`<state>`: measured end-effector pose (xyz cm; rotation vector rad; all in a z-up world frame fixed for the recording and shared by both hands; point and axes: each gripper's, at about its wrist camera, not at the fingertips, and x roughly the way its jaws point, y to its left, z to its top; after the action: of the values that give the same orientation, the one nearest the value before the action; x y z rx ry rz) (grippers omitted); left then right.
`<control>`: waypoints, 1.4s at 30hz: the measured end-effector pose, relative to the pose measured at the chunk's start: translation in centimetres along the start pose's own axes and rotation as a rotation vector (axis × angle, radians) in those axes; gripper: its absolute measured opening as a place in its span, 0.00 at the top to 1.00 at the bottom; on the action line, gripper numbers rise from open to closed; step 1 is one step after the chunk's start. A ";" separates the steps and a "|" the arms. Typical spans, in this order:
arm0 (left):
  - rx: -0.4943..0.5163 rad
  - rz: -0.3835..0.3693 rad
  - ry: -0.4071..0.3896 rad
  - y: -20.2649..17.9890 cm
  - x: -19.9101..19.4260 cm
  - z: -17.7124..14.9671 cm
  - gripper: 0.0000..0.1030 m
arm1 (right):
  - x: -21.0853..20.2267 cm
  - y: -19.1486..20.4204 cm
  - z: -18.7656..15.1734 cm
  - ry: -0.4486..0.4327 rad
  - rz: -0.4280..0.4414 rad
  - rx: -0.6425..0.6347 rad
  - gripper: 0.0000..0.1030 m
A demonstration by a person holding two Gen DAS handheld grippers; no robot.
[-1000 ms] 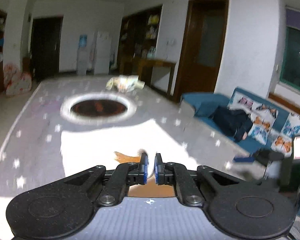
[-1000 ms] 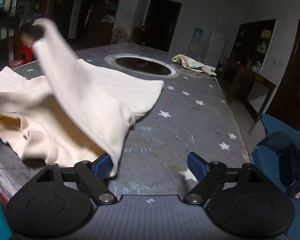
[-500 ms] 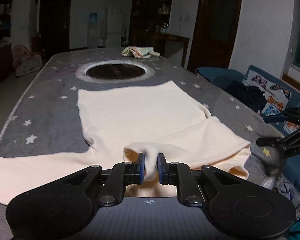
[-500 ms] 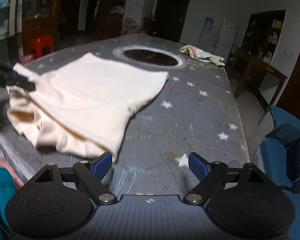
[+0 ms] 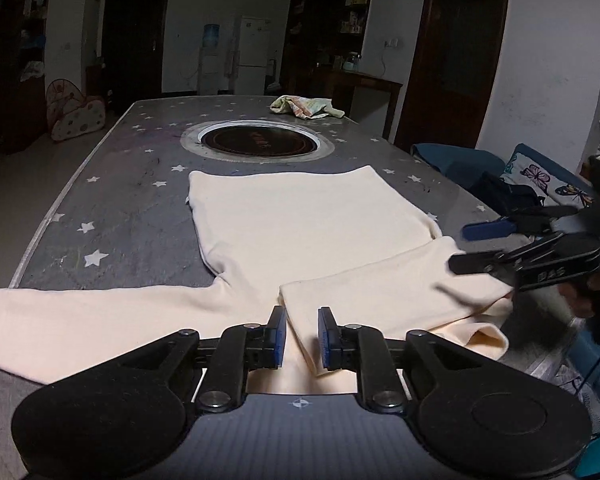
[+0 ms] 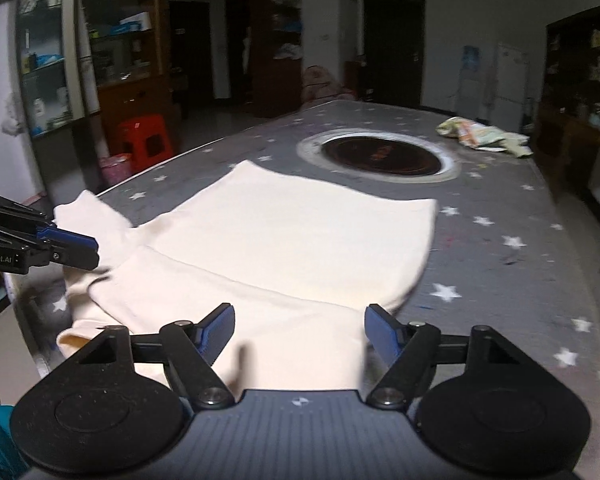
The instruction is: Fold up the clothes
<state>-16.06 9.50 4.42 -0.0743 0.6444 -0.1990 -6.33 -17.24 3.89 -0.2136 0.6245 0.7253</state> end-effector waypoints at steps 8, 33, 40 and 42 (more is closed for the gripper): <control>0.004 -0.092 -0.024 -1.4 2.7 1.4 0.80 | 1.9 0.0 -0.9 0.040 0.020 0.004 0.31; -0.285 0.323 -0.107 7.2 -1.9 -1.6 0.59 | 1.8 1.6 -1.3 0.026 0.019 0.020 0.14; -0.409 0.606 -0.145 12.9 -3.7 -2.4 0.46 | 1.6 1.8 -1.2 0.020 0.024 0.027 0.10; -0.453 0.637 -0.136 14.3 -3.6 -2.9 0.46 | 1.6 1.9 -1.3 0.023 0.022 0.030 0.10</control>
<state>-18.34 24.26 2.37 -0.3092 0.5395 0.5661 -7.25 -15.49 1.97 -0.1875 0.6607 0.7353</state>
